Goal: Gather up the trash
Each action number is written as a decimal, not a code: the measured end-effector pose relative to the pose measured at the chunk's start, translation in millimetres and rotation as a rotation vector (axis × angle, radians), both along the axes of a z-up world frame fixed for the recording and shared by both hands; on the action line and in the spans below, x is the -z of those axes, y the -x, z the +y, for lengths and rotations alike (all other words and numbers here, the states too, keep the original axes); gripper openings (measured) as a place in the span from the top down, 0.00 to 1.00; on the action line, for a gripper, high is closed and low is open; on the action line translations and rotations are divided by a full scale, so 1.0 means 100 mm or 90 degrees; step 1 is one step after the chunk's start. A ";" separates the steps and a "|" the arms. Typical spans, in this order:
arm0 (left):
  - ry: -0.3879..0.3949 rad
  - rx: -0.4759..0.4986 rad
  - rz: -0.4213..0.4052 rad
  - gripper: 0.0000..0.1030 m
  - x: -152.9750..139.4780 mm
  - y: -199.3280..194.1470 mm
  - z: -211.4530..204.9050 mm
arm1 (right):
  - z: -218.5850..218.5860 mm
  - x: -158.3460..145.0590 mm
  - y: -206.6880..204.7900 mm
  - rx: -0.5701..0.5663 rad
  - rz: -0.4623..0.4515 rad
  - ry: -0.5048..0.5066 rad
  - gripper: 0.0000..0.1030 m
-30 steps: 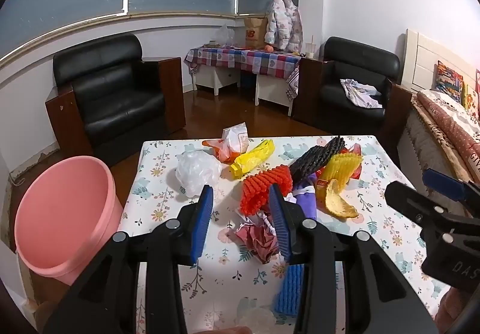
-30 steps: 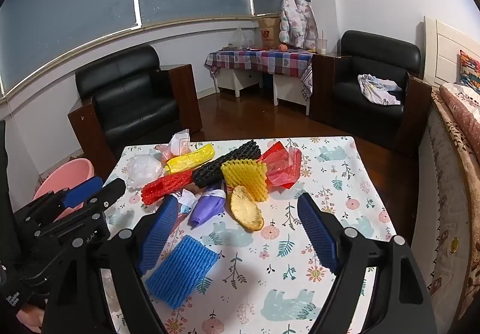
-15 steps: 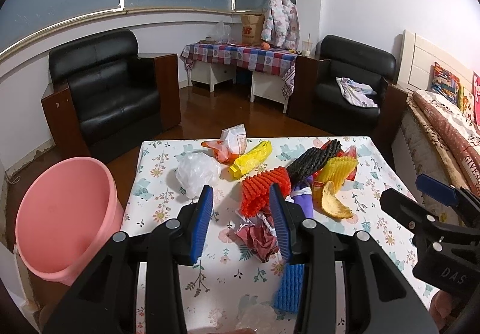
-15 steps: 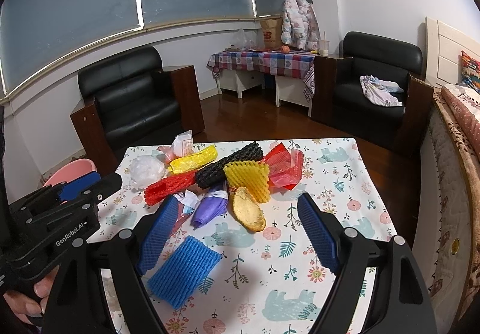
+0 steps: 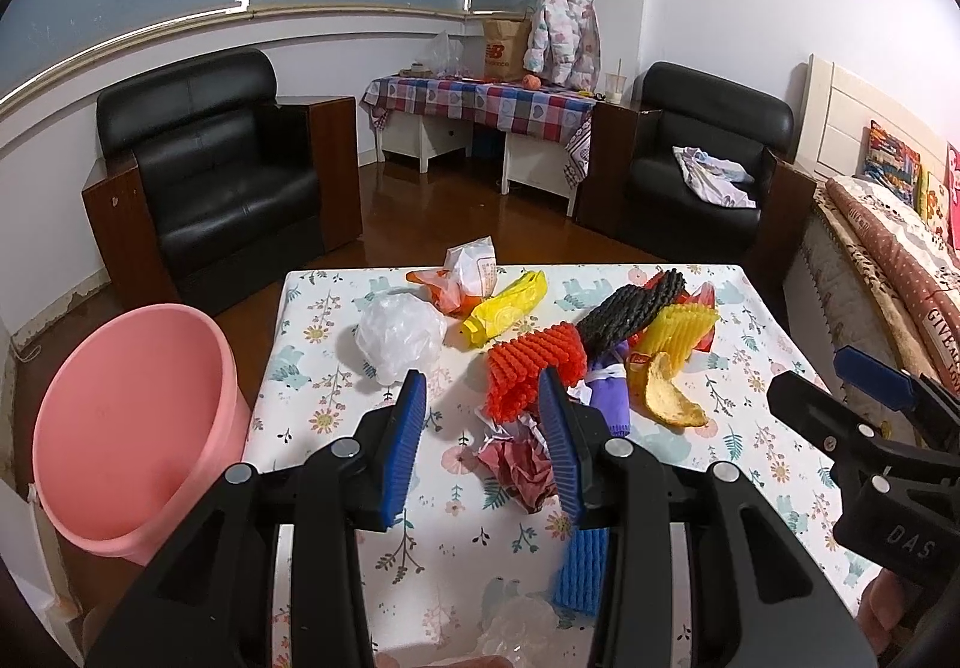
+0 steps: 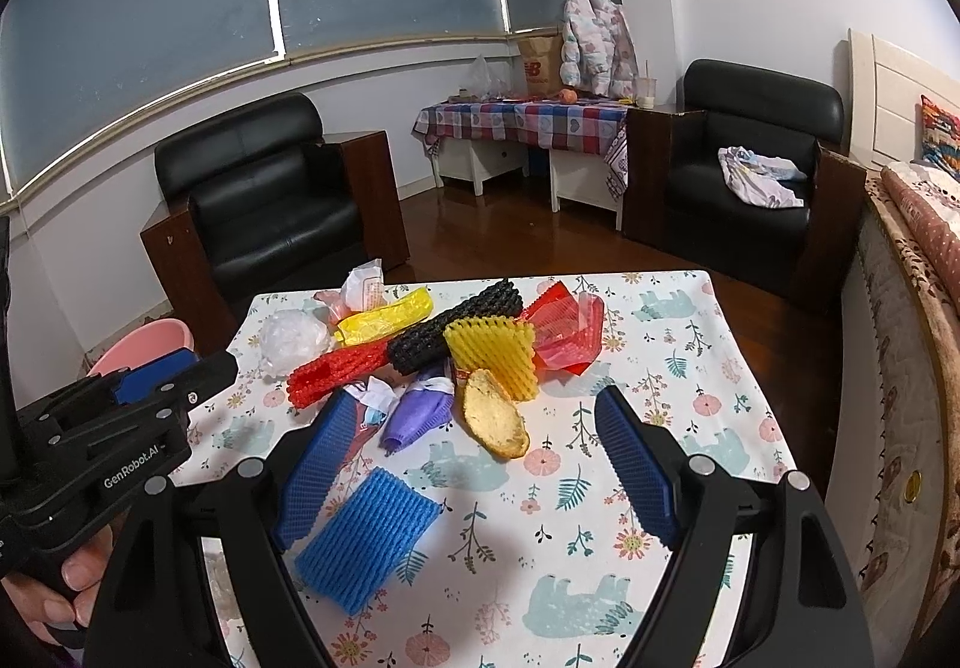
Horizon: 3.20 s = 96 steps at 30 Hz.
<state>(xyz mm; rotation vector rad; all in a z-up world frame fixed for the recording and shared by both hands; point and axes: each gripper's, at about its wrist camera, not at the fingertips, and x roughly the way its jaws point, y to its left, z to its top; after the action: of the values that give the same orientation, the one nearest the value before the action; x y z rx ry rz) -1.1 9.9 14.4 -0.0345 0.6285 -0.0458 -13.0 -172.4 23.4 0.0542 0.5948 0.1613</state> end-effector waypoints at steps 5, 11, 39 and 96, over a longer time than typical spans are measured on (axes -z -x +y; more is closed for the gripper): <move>-0.004 0.003 -0.001 0.62 0.00 0.02 0.00 | 0.01 -0.02 -0.01 0.000 -0.001 0.000 0.22; -0.005 0.007 -0.001 0.62 -0.02 0.05 0.01 | 0.04 -0.04 0.05 -0.003 -0.005 -0.003 0.22; -0.085 0.199 0.079 0.62 0.14 0.71 0.40 | 0.08 0.24 0.11 -0.049 0.059 -0.007 0.29; 0.037 0.155 0.061 0.74 0.17 0.90 1.10 | 0.83 0.24 -0.07 -0.189 0.146 -0.071 0.94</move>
<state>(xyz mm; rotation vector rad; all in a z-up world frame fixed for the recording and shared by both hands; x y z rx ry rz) -91.4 119.7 -2.2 -0.0159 0.7253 -0.2998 -6.1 -89.6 -0.8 0.0922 0.8212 0.4815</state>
